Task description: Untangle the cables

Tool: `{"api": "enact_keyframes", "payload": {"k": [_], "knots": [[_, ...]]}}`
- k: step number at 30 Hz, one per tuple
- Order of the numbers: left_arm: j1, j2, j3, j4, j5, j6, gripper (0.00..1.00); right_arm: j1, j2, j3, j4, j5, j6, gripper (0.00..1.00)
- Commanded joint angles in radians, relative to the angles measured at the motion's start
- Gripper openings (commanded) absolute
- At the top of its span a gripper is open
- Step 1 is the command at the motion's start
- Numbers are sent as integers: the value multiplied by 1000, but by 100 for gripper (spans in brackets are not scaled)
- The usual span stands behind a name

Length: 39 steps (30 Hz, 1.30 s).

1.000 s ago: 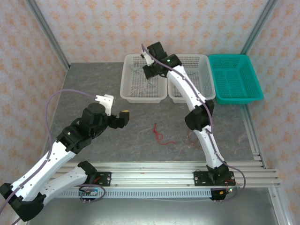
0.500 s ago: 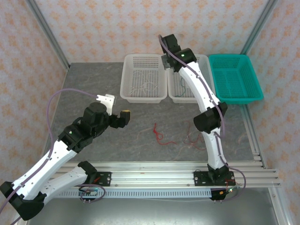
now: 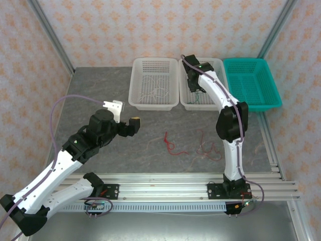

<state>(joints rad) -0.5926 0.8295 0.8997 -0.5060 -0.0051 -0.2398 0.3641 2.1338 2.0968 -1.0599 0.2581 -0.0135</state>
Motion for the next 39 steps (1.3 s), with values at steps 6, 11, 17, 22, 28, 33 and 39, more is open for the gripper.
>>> {"api": "enact_keyframes", "payload": {"k": [6, 11, 17, 22, 28, 33, 39], "knots": [[-6, 131, -126, 264, 180, -260, 94, 5, -565, -382, 143, -463, 172, 51], [-119, 349, -126, 388, 142, -413, 93, 44, -932, -840, 298, -536, 371, 52], [-191, 616, -73, 436, 79, -561, 79, 164, -1056, -1168, 347, -641, 577, 51], [-189, 764, -14, 442, 54, -620, 73, 248, -1048, -1280, 410, -642, 631, 51], [-190, 893, 45, 521, 109, -633, 68, 295, -993, -1347, 544, -701, 611, 57], [-189, 943, 71, 477, 62, -661, 50, 324, -918, -1373, 536, -616, 569, 66], [-190, 973, 76, 462, 58, -665, 20, 354, -820, -1388, 524, -585, 530, 72]]}}
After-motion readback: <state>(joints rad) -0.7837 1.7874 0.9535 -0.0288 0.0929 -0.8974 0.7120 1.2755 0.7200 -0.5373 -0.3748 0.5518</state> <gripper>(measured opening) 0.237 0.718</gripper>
